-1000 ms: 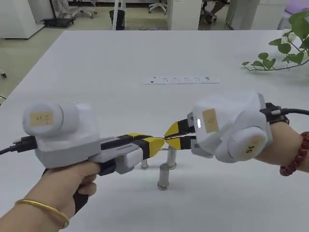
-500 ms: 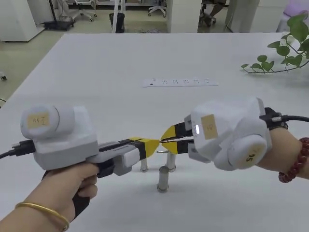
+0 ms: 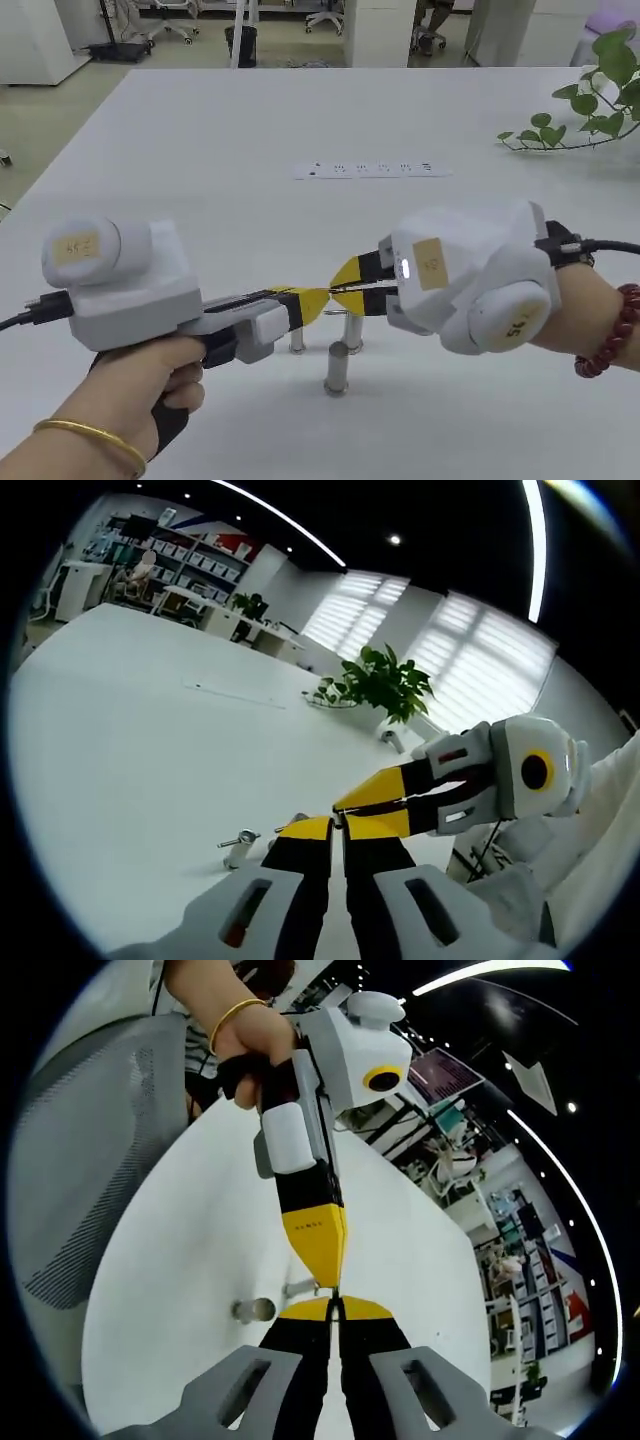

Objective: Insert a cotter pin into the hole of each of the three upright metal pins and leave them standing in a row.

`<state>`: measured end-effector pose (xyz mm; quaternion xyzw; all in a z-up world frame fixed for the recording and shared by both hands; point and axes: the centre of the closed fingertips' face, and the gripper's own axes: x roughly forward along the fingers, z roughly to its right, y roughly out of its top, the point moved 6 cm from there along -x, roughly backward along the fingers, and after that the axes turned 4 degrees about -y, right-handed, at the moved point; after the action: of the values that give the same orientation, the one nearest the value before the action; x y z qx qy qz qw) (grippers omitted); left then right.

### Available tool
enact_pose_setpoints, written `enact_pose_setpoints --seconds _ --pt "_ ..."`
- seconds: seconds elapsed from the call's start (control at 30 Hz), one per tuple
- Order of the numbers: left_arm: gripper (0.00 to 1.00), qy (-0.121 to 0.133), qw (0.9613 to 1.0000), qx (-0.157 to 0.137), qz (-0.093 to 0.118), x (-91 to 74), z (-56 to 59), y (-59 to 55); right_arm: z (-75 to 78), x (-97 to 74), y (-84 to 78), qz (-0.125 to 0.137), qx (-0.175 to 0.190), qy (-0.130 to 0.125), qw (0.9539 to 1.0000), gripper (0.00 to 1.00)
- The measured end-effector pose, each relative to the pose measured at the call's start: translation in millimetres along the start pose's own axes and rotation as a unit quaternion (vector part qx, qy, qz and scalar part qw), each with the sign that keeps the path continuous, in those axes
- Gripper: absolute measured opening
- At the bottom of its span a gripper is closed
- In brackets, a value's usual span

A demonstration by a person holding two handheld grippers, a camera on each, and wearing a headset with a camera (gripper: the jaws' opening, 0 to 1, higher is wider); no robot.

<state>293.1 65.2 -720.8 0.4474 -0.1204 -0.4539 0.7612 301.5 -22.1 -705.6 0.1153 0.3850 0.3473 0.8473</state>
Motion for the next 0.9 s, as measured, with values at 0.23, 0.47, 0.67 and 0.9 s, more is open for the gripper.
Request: enact_pose_setpoints --seconds 0.23,0.47,0.67,0.9 --pt "0.01 0.000 1.0000 0.003 -0.004 1.1 -0.8 -0.5 -2.2 0.6 0.5 0.001 0.003 0.001 1.0000 0.02" --pt "0.00 0.000 0.9994 0.034 -0.004 0.6 -2.2 -1.0 -3.3 3.2 -0.6 0.001 0.023 0.008 0.9997 0.03" --pt "0.00 -0.003 0.9976 0.068 -0.005 -0.1 -2.2 -0.3 -4.0 3.2 -4.5 0.019 0.102 0.034 0.9940 0.08" --pt "0.00 -0.002 0.9941 0.106 -0.018 -3.6 -6.3 -1.7 -3.2 0.0 -6.6 0.047 0.206 0.053 0.9759 0.11"
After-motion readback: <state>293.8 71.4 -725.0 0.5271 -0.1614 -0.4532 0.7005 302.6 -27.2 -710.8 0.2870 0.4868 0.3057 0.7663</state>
